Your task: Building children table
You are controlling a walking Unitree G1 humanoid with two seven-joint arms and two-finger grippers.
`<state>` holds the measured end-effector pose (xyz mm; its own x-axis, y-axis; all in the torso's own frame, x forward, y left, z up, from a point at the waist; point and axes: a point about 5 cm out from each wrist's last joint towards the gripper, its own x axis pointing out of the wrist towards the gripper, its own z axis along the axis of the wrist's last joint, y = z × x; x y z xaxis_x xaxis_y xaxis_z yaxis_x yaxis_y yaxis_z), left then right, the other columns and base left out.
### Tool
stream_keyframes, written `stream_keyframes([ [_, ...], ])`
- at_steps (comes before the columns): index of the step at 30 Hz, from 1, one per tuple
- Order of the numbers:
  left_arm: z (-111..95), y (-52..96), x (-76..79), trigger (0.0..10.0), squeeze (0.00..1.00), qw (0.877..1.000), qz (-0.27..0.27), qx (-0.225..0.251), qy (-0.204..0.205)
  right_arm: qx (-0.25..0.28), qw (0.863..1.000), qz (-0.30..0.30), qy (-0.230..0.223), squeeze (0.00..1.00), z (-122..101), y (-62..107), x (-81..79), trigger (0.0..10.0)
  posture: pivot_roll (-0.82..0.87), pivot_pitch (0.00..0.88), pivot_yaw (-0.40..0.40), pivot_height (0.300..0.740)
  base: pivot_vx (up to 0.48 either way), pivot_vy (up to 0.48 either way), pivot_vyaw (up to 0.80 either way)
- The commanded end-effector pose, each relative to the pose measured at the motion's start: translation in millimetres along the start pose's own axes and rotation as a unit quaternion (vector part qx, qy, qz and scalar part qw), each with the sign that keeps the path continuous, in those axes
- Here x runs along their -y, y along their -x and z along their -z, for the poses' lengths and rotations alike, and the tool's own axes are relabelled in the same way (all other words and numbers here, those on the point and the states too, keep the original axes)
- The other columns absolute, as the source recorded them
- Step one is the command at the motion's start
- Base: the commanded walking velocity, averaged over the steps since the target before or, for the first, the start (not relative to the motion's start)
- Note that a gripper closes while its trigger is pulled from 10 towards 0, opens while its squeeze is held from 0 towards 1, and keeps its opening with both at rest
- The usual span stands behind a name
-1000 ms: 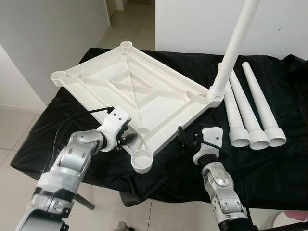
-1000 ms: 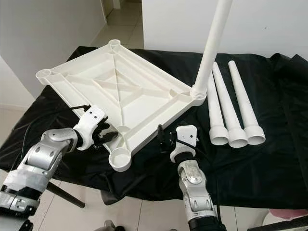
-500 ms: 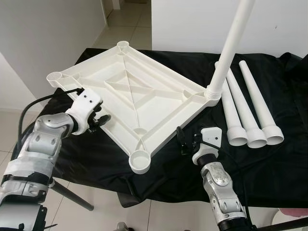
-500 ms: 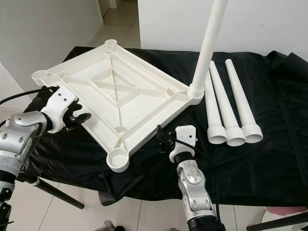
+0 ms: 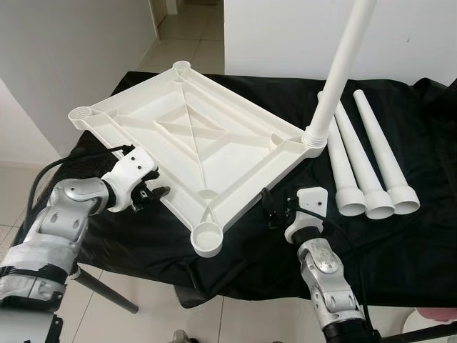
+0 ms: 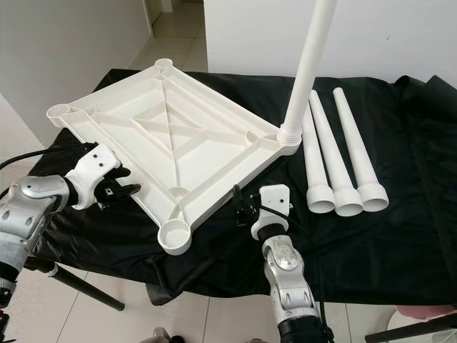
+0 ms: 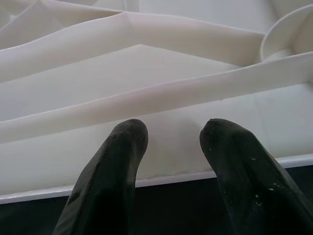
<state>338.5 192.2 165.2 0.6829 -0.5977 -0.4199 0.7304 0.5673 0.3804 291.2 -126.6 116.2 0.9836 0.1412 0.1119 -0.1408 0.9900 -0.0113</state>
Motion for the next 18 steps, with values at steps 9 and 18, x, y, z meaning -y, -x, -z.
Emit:
stream_keyframes([
  [9, 1, -13.9, 27.0, 10.0, 0.00, 0.999, 0.041, 0.006, 0.005, -0.050, 0.999, 0.001, -0.003, 0.00, 6, -25.9, -14.7, 10.0, -0.03, 0.073, 0.073, 0.740, 0.000, 0.000, 0.00],
  [18, -9, -26.1, 47.6, 10.0, 0.00, 0.997, 0.062, 0.030, 0.018, -0.057, 0.998, 0.024, 0.001, 0.00, 1, -48.0, -15.5, 10.0, -0.02, 0.065, 0.068, 0.740, 0.000, 0.000, 0.00],
])
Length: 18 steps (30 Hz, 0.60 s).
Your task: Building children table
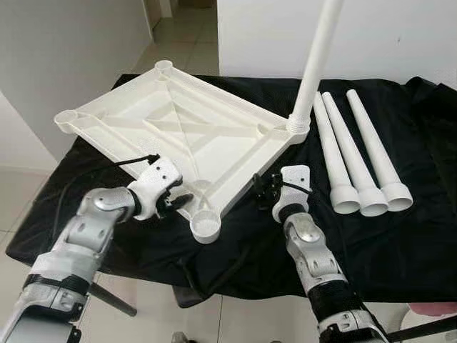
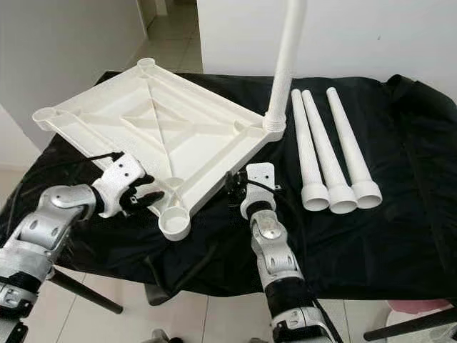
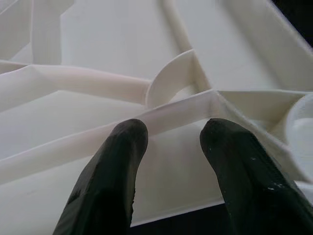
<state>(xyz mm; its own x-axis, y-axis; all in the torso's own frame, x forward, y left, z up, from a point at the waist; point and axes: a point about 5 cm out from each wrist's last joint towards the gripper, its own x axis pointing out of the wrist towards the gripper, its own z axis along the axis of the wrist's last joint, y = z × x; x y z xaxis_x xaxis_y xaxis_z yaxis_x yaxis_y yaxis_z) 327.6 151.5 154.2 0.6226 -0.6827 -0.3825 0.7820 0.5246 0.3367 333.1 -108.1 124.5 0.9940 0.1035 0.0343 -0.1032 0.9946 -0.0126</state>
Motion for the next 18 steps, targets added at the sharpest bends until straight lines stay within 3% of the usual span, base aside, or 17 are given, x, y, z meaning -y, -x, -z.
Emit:
stream_keyframes([
  [1, 3, -7.2, 14.1, 10.0, 0.00, 1.000, 0.022, -0.005, 0.015, -0.019, 1.000, 0.012, 0.000, 0.00, 4, -6.0, -1.7, 10.0, -0.02, 0.065, 0.068, 0.740, 0.000, 0.000, 0.00],
  [18, -17, -31.2, 32.6, 10.0, 0.00, 0.998, 0.027, 0.033, 0.045, -0.018, 0.998, 0.060, 0.014, 0.00, 3, -14.7, 14.0, 10.0, -0.04, 0.047, 0.076, 0.740, 0.000, 0.000, 0.00],
])
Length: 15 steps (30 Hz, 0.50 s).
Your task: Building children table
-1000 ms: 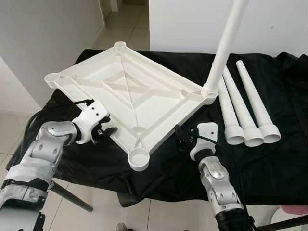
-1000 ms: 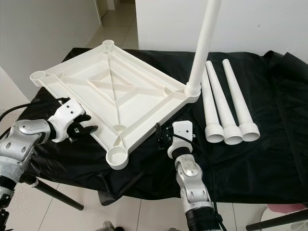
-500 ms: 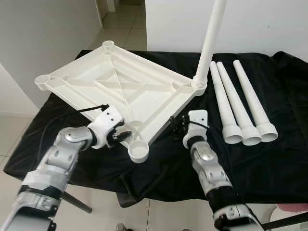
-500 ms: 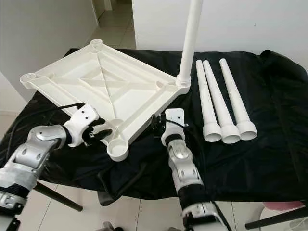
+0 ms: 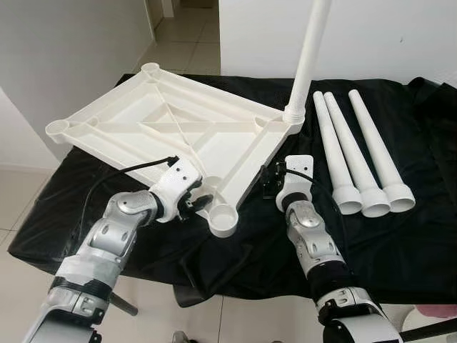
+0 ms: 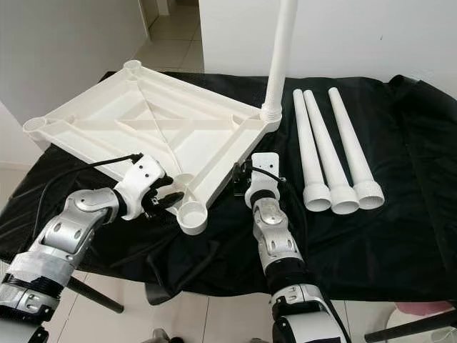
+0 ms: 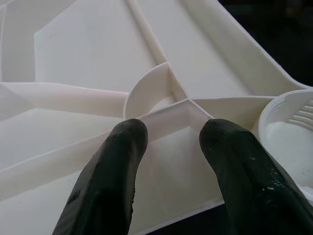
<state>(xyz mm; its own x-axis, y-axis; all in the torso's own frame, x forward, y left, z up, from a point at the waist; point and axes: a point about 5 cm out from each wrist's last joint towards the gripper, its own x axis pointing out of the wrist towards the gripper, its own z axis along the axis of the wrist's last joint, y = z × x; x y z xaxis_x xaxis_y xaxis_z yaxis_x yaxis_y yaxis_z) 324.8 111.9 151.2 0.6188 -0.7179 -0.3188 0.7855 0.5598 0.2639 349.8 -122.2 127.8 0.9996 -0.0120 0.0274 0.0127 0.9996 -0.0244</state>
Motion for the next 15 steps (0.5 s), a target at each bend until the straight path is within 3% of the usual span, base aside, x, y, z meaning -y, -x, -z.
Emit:
stream_keyframes([
  [1, 1, -4.8, 8.5, 10.0, 0.00, 1.000, 0.025, -0.005, 0.006, -0.013, 1.000, 0.002, 0.007, 0.00, 6, 0.6, -1.7, 10.0, -0.04, 0.047, 0.076, 0.740, 0.000, 0.000, 0.00],
  [6, -1, -3.5, 4.2, 10.0, 0.00, 1.000, 0.016, -0.001, 0.006, 0.002, 0.999, 0.030, 0.012, 0.00, 7, 5.8, 10.1, 10.0, -0.04, 0.045, 0.075, 0.740, 0.000, 0.000, 0.00],
  [7, -5, 2.1, -6.5, 10.0, 0.00, 1.000, -0.002, 0.011, 0.005, 0.028, 0.998, 0.049, 0.013, 0.00, 3, 11.6, 19.6, 10.0, -0.03, 0.042, 0.073, 0.740, 0.000, 0.000, 0.00],
  [15, -16, 24.4, -33.6, 10.0, 0.00, 0.998, -0.036, 0.054, -0.004, 0.073, 0.995, 0.065, 0.006, 0.00, -3, 25.0, 37.7, 10.0, -0.03, 0.043, 0.073, 0.740, 0.000, 0.000, 0.00],
])
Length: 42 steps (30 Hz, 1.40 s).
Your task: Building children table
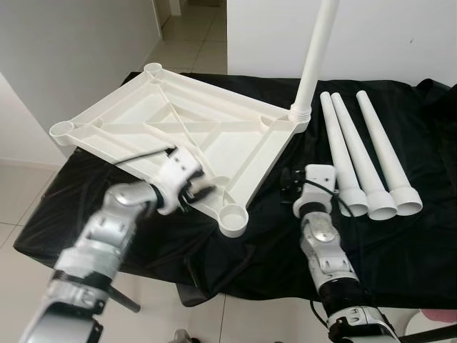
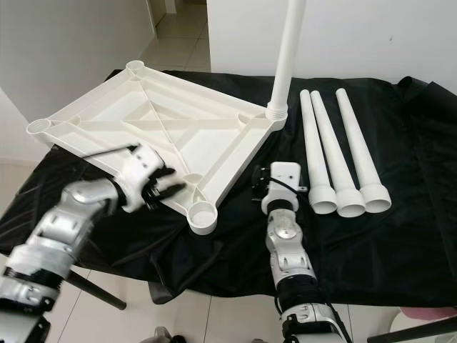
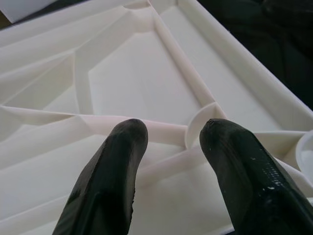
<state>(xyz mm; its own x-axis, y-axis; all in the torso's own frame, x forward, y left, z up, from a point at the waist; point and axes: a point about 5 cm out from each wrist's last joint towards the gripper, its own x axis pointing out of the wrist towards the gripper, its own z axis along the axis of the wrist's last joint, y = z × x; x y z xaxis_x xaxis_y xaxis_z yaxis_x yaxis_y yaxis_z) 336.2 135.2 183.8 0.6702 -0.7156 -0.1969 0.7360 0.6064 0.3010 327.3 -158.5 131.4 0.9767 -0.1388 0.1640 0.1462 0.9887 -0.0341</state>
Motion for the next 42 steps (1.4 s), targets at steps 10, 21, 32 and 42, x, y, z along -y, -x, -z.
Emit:
stream_keyframes([
  [10, 18, 20.8, 3.4, 10.0, 1.00, 0.994, 0.091, -0.040, 0.038, 0.010, 1.000, 0.006, 0.008, 0.00, 3, 17.2, 19.8, 10.0, -0.04, 0.054, 0.067, 0.740, 0.000, 0.000, 0.00],
  [21, 32, 19.8, 14.7, 10.0, 0.00, 0.985, 0.149, -0.077, -0.036, 0.012, 1.000, 0.000, 0.014, 0.00, 1, 19.9, 23.5, 10.0, -0.04, 0.063, 0.067, 0.740, 0.000, 0.000, 0.00],
  [32, 40, 7.7, 11.2, 10.0, 0.00, 0.980, 0.150, -0.113, -0.065, 0.015, 1.000, -0.003, 0.013, 0.00, -4, 19.7, 23.0, 10.0, -0.05, 0.076, 0.071, 0.740, 0.000, 0.000, 0.00],
  [42, 40, -8.6, 7.4, 10.0, 0.00, 0.977, 0.161, -0.117, -0.081, 0.016, 1.000, 0.000, 0.014, 0.00, -6, 17.8, 23.5, 10.0, -0.06, 0.086, 0.077, 0.740, 0.000, 0.000, 0.00],
])
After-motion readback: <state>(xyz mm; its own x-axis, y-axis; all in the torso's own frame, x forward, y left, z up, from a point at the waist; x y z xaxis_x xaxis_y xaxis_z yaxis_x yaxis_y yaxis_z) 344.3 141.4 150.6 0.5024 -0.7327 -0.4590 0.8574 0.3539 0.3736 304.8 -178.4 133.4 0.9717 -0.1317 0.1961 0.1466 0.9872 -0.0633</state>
